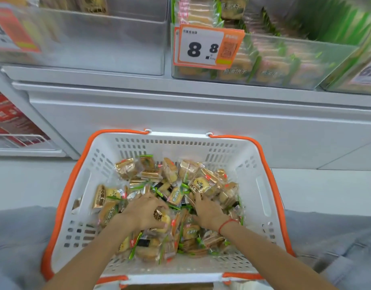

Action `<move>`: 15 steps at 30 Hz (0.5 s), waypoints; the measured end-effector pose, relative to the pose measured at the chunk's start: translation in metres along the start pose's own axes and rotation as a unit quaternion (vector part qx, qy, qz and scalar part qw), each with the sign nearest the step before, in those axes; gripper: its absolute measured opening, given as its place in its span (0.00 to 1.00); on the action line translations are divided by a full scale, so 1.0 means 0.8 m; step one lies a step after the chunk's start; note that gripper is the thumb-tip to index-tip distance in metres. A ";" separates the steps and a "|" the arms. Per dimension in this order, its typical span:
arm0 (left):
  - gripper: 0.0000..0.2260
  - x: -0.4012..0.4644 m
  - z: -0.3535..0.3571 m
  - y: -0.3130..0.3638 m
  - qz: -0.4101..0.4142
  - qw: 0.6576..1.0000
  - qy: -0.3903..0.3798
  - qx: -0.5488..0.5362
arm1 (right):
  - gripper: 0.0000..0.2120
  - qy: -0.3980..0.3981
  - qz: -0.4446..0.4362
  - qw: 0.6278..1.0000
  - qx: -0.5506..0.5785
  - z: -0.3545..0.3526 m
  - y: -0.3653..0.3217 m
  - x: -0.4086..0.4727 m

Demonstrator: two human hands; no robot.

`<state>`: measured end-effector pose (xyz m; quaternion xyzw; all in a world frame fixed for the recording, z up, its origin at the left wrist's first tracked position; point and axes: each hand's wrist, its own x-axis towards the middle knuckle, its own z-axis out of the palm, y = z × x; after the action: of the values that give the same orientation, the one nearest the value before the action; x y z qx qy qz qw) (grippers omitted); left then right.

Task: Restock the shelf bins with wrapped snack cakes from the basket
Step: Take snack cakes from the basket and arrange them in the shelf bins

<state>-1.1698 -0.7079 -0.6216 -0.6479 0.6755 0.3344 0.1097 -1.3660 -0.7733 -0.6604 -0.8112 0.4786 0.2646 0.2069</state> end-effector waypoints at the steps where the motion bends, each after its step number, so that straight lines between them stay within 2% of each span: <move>1: 0.25 0.000 0.000 0.000 -0.003 1.000 0.000 -0.001 | 0.26 0.029 0.007 1.000 -0.005 0.003 -0.002 -0.001; 4: 0.24 0.002 0.002 -0.002 -0.005 1.000 0.001 -0.016 | 0.21 0.072 0.007 0.997 0.019 -0.002 0.002 -0.004; 6: 0.22 0.003 -0.001 -0.003 -0.001 1.000 -0.013 -0.028 | 0.16 0.028 0.016 0.996 0.085 -0.015 0.006 -0.002; 8: 0.20 0.006 -0.009 -0.004 0.003 0.998 -0.036 -0.043 | 0.07 -0.035 0.016 0.984 0.173 -0.036 0.012 0.000; 10: 0.18 0.009 -0.021 -0.004 -0.004 0.991 -0.064 -0.120 | 0.07 -0.103 0.004 0.954 0.282 -0.066 0.018 -0.003; 12: 0.15 0.009 -0.041 0.002 0.001 0.977 -0.058 -0.203 | 0.05 -0.164 -0.012 0.918 0.362 -0.103 0.022 -0.017; 14: 0.12 0.006 -0.064 0.011 0.013 0.960 -0.030 -0.279 | 0.02 -0.200 -0.038 0.895 0.397 -0.137 0.025 -0.027; 15: 0.15 0.003 -0.076 0.017 0.017 0.949 -0.010 -0.315 | 0.07 -0.201 -0.054 0.893 0.398 -0.151 0.026 -0.028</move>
<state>-1.1657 -0.7468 -0.5735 -0.6343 0.5460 0.5384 -0.0986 -1.3654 -0.8388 -0.5542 -0.6148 0.4473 0.1978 0.6188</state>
